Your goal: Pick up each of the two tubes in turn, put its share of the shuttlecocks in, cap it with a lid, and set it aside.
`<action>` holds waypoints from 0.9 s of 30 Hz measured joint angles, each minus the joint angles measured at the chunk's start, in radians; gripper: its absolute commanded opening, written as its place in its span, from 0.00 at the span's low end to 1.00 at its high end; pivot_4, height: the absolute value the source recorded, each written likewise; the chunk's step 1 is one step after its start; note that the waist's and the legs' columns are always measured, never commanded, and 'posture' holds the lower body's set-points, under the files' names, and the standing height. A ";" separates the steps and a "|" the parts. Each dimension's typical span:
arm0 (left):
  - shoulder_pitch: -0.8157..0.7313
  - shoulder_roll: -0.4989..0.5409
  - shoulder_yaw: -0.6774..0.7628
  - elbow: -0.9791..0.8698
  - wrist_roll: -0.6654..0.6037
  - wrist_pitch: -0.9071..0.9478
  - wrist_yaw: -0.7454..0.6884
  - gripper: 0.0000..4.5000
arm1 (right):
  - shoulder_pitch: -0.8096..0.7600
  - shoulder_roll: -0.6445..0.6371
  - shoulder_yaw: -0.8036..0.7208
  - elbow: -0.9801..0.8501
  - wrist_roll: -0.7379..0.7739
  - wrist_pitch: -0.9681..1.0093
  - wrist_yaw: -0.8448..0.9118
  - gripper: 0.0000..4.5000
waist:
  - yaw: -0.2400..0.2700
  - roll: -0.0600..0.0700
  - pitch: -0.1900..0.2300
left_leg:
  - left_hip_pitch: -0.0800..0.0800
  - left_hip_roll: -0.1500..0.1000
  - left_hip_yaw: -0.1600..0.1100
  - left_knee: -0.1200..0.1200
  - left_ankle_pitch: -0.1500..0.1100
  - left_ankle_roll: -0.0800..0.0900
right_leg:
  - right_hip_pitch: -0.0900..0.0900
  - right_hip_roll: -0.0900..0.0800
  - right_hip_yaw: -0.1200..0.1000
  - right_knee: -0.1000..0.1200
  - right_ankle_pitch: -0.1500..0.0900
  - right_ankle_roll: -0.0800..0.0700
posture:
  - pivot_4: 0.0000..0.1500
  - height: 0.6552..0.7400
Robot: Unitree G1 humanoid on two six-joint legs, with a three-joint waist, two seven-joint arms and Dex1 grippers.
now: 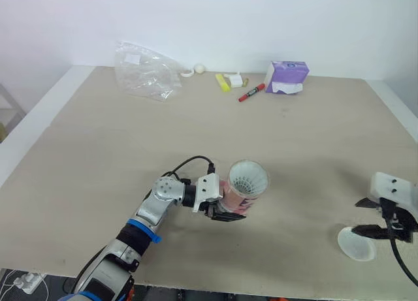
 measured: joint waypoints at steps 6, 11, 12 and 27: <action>0.000 0.001 0.002 0.001 0.000 0.002 -0.001 0.72 | -0.013 0.006 0.018 0.046 -0.008 -0.067 0.002 0.99 | -0.001 0.000 0.000 | 0.001 0.000 0.000 0.000 0.000 0.000 | 0.001 0.001 0.001 0.000 0.000 -0.001 | 1.00 1.00; -0.001 0.002 0.005 0.003 -0.005 0.025 -0.001 0.72 | -0.064 0.027 0.089 0.097 -0.010 -0.100 -0.005 0.99 | -0.002 0.001 0.000 | 0.001 0.000 0.000 0.001 0.000 0.000 | 0.001 0.001 0.002 0.001 0.000 0.000 | 1.00 1.00; -0.001 0.003 0.005 0.003 -0.005 0.028 -0.001 0.72 | -0.072 0.028 0.099 0.102 -0.010 -0.100 -0.006 0.99 | -0.002 0.001 -0.001 | 0.001 0.000 0.000 0.001 0.000 0.000 | 0.001 0.002 0.002 0.001 0.000 0.000 | 1.00 1.00; -0.001 0.007 0.006 0.003 -0.005 0.044 0.001 0.72 | -0.082 0.035 0.154 0.116 -0.014 -0.129 -0.011 0.02 | -0.002 0.001 -0.001 | 0.004 0.002 0.000 0.002 0.000 0.000 | 0.004 0.003 0.002 0.001 0.001 -0.001 | 1.00 1.00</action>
